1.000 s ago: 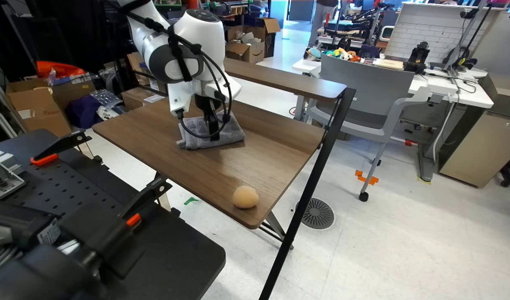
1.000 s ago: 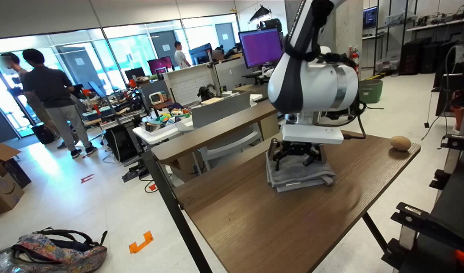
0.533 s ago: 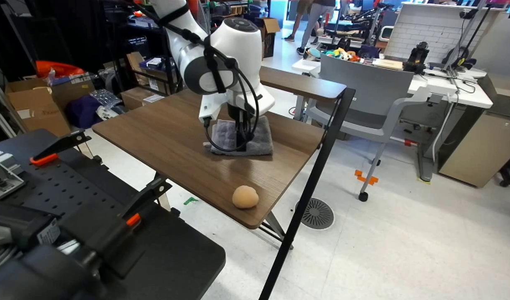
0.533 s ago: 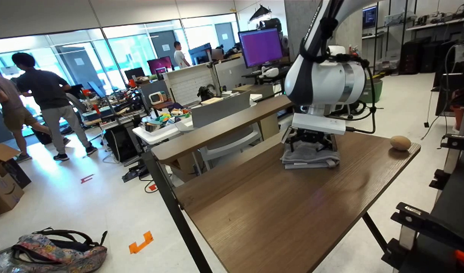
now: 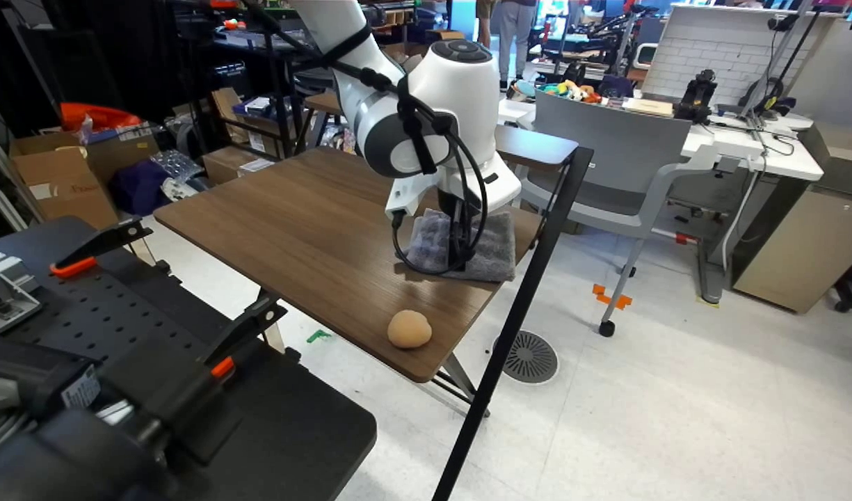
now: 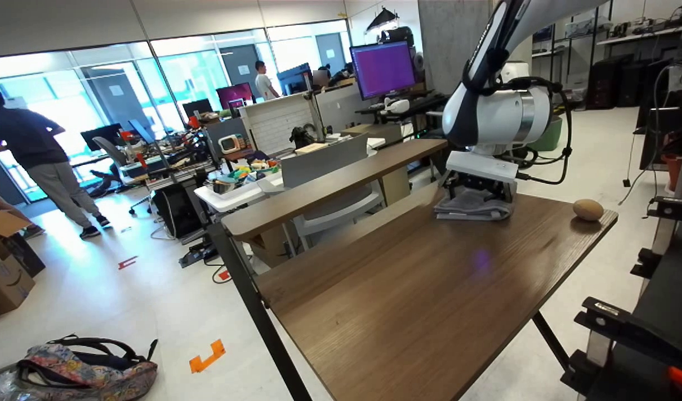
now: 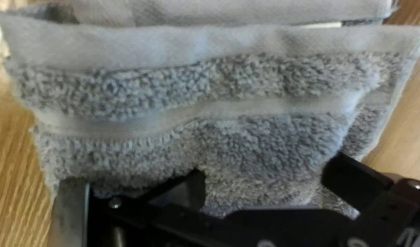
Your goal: Move the brown object forward then use the towel to wipe the table
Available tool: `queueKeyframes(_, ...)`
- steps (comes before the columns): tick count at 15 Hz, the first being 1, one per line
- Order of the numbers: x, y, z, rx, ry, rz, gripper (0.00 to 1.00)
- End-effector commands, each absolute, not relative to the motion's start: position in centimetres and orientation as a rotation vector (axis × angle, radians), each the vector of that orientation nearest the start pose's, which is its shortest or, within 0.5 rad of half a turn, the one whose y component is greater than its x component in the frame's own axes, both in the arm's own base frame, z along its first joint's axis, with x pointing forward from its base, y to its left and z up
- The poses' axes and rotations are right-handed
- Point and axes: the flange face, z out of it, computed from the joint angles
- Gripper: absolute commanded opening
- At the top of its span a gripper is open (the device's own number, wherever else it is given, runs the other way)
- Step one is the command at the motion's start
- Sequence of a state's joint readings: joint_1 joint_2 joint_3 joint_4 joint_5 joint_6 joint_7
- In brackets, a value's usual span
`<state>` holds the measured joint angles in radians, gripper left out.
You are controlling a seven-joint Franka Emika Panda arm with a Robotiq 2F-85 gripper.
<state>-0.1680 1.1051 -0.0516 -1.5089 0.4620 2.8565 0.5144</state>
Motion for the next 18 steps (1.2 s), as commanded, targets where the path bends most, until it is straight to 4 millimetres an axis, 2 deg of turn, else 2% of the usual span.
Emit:
queueKeyframes(1, 67.0, -13.4, -1.4, -2.406, 1.5, -0.317, 1.0)
queueKeyframes(5, 67.7, -4.9, -0.2, -2.346, 1.27, -0.258, 1.0)
queueKeyframes(7, 67.5, -0.6, -1.0, -2.319, 1.197, -0.2, 1.0)
queueKeyframes(8, 67.5, 0.4, -1.8, -2.314, 1.186, -0.188, 1.0)
queueKeyframes(10, 67.8, 0.1, -2.6, -2.308, 1.212, -0.198, 1.0)
queueKeyframes(12, 67.8, -2.8, -3.6, -2.327, 1.267, -0.234, 1.0)
queueKeyframes(18, 68.8, -10.4, -2.4, -2.316, 1.438, -0.41, 1.0)
